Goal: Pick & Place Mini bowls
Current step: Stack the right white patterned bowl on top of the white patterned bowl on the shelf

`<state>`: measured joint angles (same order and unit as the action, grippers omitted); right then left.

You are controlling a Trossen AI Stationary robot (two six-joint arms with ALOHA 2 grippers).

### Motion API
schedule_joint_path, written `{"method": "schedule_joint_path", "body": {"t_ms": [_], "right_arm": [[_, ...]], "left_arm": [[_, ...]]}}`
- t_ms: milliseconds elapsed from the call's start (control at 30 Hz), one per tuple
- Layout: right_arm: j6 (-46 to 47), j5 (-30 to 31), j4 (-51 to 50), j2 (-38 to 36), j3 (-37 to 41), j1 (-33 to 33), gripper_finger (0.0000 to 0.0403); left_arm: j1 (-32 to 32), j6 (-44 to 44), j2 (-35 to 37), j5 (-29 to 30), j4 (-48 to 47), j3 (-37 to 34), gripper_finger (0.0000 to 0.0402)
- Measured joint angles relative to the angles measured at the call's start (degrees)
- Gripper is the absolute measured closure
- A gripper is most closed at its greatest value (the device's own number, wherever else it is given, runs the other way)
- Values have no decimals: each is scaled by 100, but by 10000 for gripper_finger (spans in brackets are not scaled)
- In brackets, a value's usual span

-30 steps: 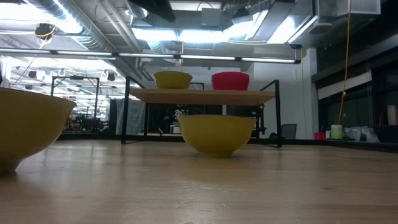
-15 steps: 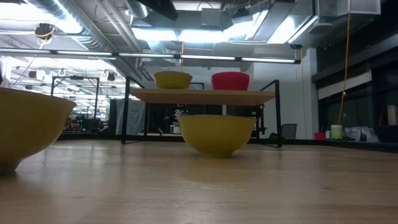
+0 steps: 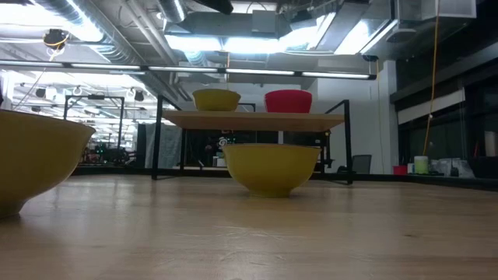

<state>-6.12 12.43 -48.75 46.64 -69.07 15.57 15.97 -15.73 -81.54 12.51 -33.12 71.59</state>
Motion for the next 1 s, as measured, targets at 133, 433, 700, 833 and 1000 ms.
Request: {"method": "schedule_joint_path", "body": {"t_ms": [133,433,700,833,1000], "right_arm": [[-302,368,970,-585,929,-4,399],[-655,752,1921,-1555,2390,-352,398],[-638,86,2145,-2277,3107,-893,398],[-605,42,2393,-2615,3538,-970,397],[-606,-66,2812,-3066,4134,-968,397]], "left_arm": [[0,104,0,-8,-3,0,130],[0,164,0,-7,-4,0,130],[0,299,0,5,-11,0,130],[-15,313,-86,192,-50,-2,130],[-128,310,-295,111,-33,-2,130]]}}
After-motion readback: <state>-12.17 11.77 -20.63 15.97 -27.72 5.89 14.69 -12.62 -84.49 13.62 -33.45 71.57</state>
